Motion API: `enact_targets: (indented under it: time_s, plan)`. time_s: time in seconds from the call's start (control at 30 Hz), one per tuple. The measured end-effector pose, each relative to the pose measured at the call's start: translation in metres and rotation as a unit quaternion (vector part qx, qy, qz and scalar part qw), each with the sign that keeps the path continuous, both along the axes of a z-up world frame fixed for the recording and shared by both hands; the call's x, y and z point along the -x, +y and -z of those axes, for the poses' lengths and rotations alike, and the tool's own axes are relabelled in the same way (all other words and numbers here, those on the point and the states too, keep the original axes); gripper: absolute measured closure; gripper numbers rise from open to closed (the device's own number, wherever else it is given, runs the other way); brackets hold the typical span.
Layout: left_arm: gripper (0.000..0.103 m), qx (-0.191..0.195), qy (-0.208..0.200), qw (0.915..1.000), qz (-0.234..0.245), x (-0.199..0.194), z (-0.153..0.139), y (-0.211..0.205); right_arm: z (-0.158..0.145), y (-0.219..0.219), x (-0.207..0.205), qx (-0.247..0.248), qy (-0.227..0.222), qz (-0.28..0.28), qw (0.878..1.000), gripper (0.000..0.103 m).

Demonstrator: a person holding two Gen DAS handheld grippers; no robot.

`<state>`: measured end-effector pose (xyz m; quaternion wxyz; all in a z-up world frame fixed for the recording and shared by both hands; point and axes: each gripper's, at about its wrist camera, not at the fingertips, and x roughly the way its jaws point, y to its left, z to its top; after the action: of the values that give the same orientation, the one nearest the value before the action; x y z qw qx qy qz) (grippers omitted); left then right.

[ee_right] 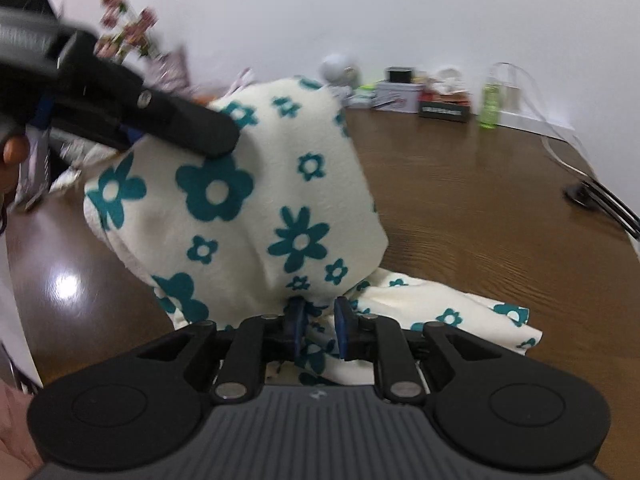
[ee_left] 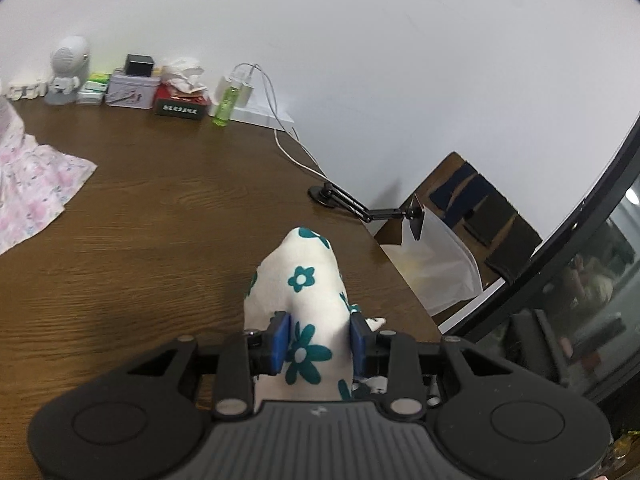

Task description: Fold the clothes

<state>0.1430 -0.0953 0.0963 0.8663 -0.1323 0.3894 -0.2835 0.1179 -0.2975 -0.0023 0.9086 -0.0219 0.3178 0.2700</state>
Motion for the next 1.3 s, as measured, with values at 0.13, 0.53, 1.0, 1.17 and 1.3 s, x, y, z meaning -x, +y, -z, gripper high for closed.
enact_targets:
  time_s: [0.13,0.53,1.0,1.17,1.3]
  plan:
    - [0.073,-0.002,0.003,0.9999,0.013,-0.003,0.003,-0.016,0.003,-0.026,0.003,-0.008,0.007,0.034,0.999,0.086]
    - [0.073,-0.032,-0.021,0.9984,0.042,-0.004,-0.003,-0.060,0.004,-0.046,0.019,0.022,-0.006,0.024,0.999,0.085]
    - [0.072,-0.045,-0.034,0.9961,0.068,0.006,-0.005,-0.082,0.005,-0.043,0.027,0.036,-0.022,0.004,0.999,0.081]
    - [0.070,-0.052,-0.039,0.9932,0.097,0.011,-0.004,-0.100,0.000,-0.076,0.040,0.044,-0.022,0.059,0.997,0.080]
    - [0.069,-0.064,-0.043,0.9887,0.128,0.018,0.002,-0.125,0.009,-0.088,0.041,0.046,0.004,0.081,0.996,0.080]
